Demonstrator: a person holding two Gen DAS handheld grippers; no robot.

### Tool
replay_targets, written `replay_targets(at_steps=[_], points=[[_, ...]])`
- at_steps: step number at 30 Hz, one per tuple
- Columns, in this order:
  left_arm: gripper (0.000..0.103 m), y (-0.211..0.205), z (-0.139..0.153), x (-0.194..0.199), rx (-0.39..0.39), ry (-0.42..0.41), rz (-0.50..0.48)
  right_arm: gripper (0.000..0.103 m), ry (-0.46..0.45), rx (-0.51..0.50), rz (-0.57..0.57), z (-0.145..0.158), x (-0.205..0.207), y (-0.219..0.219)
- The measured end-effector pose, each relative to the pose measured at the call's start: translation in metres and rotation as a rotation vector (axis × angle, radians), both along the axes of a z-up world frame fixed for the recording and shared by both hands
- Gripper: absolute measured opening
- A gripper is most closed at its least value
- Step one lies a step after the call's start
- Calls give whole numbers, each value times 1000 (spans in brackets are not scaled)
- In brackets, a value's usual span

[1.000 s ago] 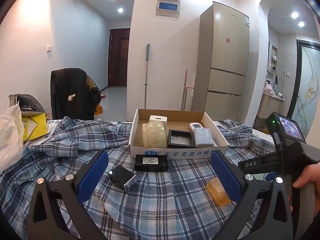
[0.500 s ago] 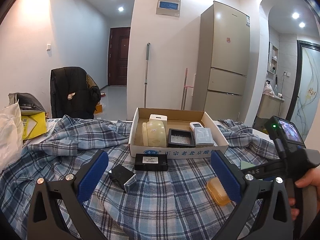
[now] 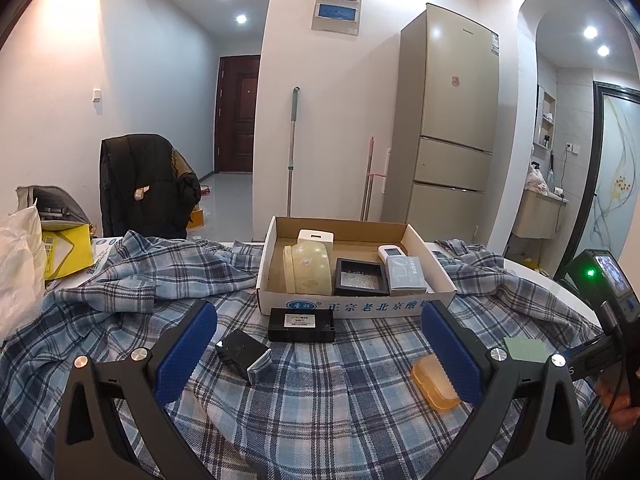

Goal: Organize rigid objects
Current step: 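Move the right gripper over the green pad and straddle it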

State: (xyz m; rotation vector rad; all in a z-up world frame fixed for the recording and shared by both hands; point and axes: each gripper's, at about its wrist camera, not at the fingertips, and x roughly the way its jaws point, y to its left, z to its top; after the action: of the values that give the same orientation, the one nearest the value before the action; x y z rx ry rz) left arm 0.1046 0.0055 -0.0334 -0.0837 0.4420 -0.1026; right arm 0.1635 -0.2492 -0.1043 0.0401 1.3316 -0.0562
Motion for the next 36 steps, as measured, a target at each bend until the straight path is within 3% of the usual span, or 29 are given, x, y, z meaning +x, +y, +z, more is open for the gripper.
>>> replay_targets(at_steps=[3,10,13,17,21,26,30,33,34,36], points=[[103,-1,1,-1,-2,3,0,87,3,-20,-63,-4,-1,-17],[103,-2,1,-1,3,1,-8,87,-19,24,-123,-14,-6,-51],[103,-2,1,0,2,0,-7,87,-34,24,-162,-14,-9,-56],[103,-2,1,0,2,0,-7,87,-56,-51,-151,-9,-1,-59],[103,-4,1,0,6,0,-11,87,-25,-9,-192,-14,-3,-63],[103,-4,0,1,5,3,-10,87,-68,3,-227,-9,-4,-69],[103,-4,0,1,2,6,-8,87,-46,37,-246,-13,5,-71],[103,-4,0,1,3,8,-9,87,-54,7,-233,-18,9,-63],[103,-4,0,1,2,7,-9,86,-58,4,-223,-21,10,-63],[103,-4,0,1,2,8,-8,70,-80,-6,-205,-21,8,-57]])
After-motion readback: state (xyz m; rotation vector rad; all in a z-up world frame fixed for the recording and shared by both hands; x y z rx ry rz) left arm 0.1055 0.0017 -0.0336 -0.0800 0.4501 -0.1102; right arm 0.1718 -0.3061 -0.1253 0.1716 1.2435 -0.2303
